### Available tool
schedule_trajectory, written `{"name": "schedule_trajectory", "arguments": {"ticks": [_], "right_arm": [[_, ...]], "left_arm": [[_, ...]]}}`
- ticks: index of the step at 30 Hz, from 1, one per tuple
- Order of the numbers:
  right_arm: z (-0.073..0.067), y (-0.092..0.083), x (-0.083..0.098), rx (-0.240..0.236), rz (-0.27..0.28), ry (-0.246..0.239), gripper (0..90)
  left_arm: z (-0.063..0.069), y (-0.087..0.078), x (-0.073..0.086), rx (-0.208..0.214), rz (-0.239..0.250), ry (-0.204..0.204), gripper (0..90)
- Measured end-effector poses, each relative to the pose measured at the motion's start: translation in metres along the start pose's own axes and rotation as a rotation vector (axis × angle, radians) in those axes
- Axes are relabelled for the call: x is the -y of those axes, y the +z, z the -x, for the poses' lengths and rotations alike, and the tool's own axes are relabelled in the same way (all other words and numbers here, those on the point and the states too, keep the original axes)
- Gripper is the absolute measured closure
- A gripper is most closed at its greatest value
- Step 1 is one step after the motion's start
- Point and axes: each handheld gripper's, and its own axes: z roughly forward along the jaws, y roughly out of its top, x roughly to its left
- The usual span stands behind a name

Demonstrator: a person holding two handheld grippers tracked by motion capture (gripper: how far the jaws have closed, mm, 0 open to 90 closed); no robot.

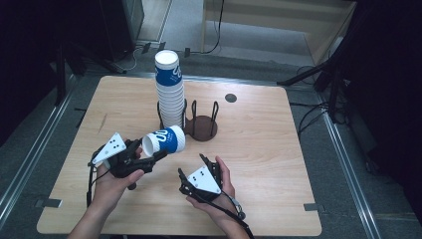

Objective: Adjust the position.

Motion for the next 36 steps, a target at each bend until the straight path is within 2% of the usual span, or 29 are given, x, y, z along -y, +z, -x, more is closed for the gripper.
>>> {"name": "schedule_trajectory", "arguments": {"ticks": [1,2,5,7,8,9,10,12,13,15,20,22,24,26,28,33,36], "right_arm": [[0.005,0.003,-0.001,0.011,-0.008,0.04,29.2],[0.005,0.003,-0.001,0.011,-0.008,0.04,29.2],[0.013,0.005,-0.002,0.012,0.005,0.102,29.6],[0.016,0.006,-0.003,0.018,0.007,0.127,28.9],[0.017,0.006,-0.004,0.02,0.009,0.158,27.9],[0.019,0.006,-0.005,0.017,0.02,0.21,24.7],[0.019,0.006,-0.005,0.017,0.02,0.21,24.7],[0.018,0.006,-0.007,0.003,0.034,0.258,21.0],[0.015,0.006,-0.01,-0.015,0.028,0.291,15.3],[0.013,0.007,-0.011,-0.019,0.025,0.298,13.1],[0.008,0.008,-0.016,-0.047,0.006,0.376,5.2],[0.009,0.008,-0.018,-0.047,0.002,0.43,1.9],[0.013,0.007,-0.021,-0.067,0.016,0.516,0.0],[0.014,0.005,-0.023,-0.059,0.035,0.56,0.0],[0.013,0.004,-0.026,-0.047,0.051,0.584,0.0],[0.011,0.004,-0.029,-0.073,0.072,0.657,0.0],[0.009,0.003,-0.03,-0.078,0.07,0.669,0.0]], "left_arm": [[0.0,0.0,0.0,0.003,0.004,0.001,27.8],[0.0,0.0,0.0,0.005,0.007,-0.001,27.8],[-0.002,0.001,0.001,0.005,0.019,-0.001,27.8],[-0.003,0.001,0.001,-0.001,0.021,0.006,27.8],[-0.003,0.001,0.002,-0.004,0.023,0.01,27.8],[-0.004,0.001,0.002,-0.008,0.028,0.014,27.8],[-0.004,0.001,0.003,-0.014,0.042,0.018,27.8],[-0.005,0.001,0.005,-0.02,0.067,0.021,27.8],[-0.005,0.001,0.006,-0.022,0.074,0.019,27.7],[-0.006,0.001,0.007,-0.029,0.087,0.018,27.7],[-0.007,0.002,0.01,-0.046,0.121,0.034,27.7],[-0.007,0.002,0.01,-0.049,0.13,0.037,27.7],[-0.007,0.002,0.01,-0.05,0.138,0.038,27.7],[-0.007,0.002,0.01,-0.05,0.142,0.037,27.7],[-0.007,0.002,0.011,-0.053,0.146,0.036,27.7],[-0.006,0.004,0.012,-0.054,0.148,0.044,27.7],[-0.006,0.004,0.012,-0.056,0.148,0.046,27.7]]}}
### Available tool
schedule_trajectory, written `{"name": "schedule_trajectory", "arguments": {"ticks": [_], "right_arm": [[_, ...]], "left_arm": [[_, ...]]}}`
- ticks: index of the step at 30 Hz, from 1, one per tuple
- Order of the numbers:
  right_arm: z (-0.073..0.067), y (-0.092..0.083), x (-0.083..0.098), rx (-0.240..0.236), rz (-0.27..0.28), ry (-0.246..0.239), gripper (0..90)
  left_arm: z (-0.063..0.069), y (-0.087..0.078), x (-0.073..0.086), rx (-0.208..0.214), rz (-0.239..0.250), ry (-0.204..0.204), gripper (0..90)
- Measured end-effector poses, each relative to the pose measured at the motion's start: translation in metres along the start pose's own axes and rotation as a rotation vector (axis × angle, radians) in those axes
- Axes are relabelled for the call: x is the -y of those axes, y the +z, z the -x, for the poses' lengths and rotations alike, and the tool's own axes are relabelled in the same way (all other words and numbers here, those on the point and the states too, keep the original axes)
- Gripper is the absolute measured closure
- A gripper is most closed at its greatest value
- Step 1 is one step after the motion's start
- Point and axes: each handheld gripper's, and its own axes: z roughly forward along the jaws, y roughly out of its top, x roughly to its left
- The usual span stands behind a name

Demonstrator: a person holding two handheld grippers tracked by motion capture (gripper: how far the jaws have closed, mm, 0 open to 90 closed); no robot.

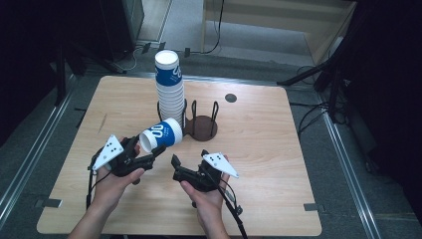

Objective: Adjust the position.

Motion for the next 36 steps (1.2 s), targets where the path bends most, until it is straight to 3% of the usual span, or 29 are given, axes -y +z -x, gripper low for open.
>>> {"name": "schedule_trajectory", "arguments": {"ticks": [4,6,13,21,22,24,30,33,34,36], "right_arm": [[-0.005,-0.005,-0.002,-0.027,0.023,0.07,0.0],[-0.005,-0.005,-0.002,-0.029,0.031,0.075,0.0],[-0.008,-0.007,-0.008,-0.051,0.048,0.2,0.0],[-0.012,-0.009,-0.013,-0.075,0.077,0.349,0.0],[-0.014,-0.009,-0.013,-0.076,0.076,0.388,0.0],[-0.014,-0.009,-0.013,-0.08,0.075,0.405,0.0],[-0.012,-0.011,-0.016,-0.097,0.074,0.559,0.0],[-0.011,-0.009,-0.015,-0.131,0.05,0.679,0.0],[-0.011,-0.009,-0.015,-0.131,0.05,0.679,0.0],[-0.009,-0.007,-0.012,-0.146,0.039,0.731,0.0]], "left_arm": [[0.0,-0.001,-0.001,-0.001,0.014,0.002,27.7],[0.001,-0.001,-0.001,-0.003,0.02,0.003,27.7],[0.008,0.001,-0.001,0.006,0.048,0.01,27.6],[0.015,0.005,0.002,0.02,0.042,0.018,27.7],[0.016,0.006,0.002,0.023,0.04,0.021,27.6],[0.018,0.006,0.003,0.028,0.034,0.024,27.7],[0.022,0.009,0.005,0.036,0.018,0.026,27.7],[0.023,0.009,0.006,0.039,0.014,0.026,27.7],[0.023,0.009,0.006,0.039,0.014,0.026,27.7],[0.024,0.009,0.006,0.042,0.014,0.03,27.6]]}}
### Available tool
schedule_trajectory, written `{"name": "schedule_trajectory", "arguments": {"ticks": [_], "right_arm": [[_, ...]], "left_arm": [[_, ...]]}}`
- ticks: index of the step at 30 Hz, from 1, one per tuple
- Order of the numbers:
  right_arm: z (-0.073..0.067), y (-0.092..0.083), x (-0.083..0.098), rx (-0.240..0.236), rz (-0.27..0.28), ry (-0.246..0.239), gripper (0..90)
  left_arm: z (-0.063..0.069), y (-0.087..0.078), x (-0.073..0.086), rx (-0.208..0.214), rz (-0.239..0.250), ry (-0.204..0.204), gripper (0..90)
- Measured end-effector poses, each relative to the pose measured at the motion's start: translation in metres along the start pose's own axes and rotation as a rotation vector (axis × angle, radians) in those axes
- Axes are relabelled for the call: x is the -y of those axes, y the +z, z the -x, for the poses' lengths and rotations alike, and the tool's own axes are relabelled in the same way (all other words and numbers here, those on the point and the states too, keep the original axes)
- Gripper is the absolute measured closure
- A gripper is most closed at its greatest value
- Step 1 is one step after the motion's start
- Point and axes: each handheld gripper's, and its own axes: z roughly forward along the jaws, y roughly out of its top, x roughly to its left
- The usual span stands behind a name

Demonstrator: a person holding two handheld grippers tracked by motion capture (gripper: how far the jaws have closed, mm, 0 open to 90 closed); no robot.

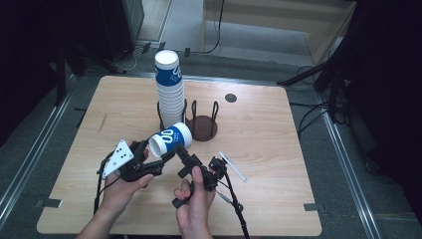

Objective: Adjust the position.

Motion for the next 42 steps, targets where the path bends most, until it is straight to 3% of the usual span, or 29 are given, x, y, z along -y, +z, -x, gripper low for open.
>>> {"name": "schedule_trajectory", "arguments": {"ticks": [1,2,5,15,21,31,42], "right_arm": [[0.002,0.002,0.001,-0.013,-0.005,0.05,0.0],[0.002,0.002,0.001,-0.013,-0.005,0.05,0.0],[0.005,0.006,0.001,-0.029,-0.014,0.124,0.0],[0.007,0.013,0.002,-0.033,-0.016,0.222,0.0],[0.012,0.021,-0.002,-0.041,-0.016,0.323,0.0],[0.014,0.027,-0.009,-0.041,-0.013,0.373,0.0],[0.019,0.036,-0.015,-0.047,-0.012,0.397,0.0]], "left_arm": [[0.0,0.0,0.0,0.0,-0.001,0.001,27.7],[0.0,0.0,0.0,0.0,-0.001,0.001,27.7],[0.001,0.001,0.001,0.002,-0.007,0.008,27.7],[0.003,0.002,0.001,0.008,-0.009,0.021,27.7],[0.006,0.003,0.002,0.015,-0.01,0.024,27.7],[0.008,0.004,0.002,0.024,-0.016,0.033,27.7],[0.009,0.004,0.003,0.03,-0.024,0.042,27.7]]}}
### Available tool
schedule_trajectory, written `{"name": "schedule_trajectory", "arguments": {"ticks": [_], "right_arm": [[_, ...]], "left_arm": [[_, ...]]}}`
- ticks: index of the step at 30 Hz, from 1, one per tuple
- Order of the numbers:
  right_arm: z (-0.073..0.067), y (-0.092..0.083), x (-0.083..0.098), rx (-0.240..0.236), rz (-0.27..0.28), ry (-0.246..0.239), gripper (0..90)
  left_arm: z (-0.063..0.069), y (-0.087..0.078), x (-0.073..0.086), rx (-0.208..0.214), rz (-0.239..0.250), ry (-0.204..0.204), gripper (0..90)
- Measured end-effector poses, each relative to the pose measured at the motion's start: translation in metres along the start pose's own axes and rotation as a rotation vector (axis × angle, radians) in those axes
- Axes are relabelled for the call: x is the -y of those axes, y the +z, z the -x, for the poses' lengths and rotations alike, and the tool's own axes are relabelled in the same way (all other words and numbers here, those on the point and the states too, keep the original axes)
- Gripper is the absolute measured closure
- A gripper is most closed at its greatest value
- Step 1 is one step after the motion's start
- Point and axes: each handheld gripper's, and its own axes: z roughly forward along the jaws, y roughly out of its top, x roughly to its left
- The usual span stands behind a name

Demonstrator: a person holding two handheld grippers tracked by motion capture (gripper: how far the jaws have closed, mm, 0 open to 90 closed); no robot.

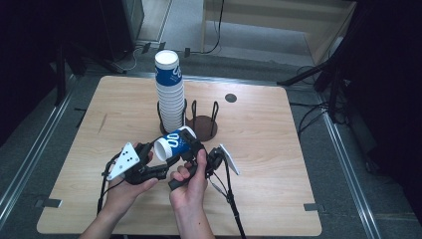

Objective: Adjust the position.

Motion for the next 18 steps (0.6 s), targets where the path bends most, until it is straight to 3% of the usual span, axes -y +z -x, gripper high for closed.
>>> {"name": "schedule_trajectory", "arguments": {"ticks": [8,11,18], "right_arm": [[0.0002,0.004,-0.0021,-0.017,-0.015,0.007,0.6],[0.0005,0.0044,-0.0025,-0.024,-0.005,0.007,7.9],[0.0021,0.0057,-0.0016,-0.04,-0.004,0.019,11.4]], "left_arm": [[-0.0006,-0.0003,-0.0002,0.0,0.0,0.005,27.7],[-0.0013,-0.0006,-0.0008,-0.003,0.01,0.004,27.7],[-0.0026,-0.0018,-0.0019,-0.009,0.009,0.01,27.5]]}}
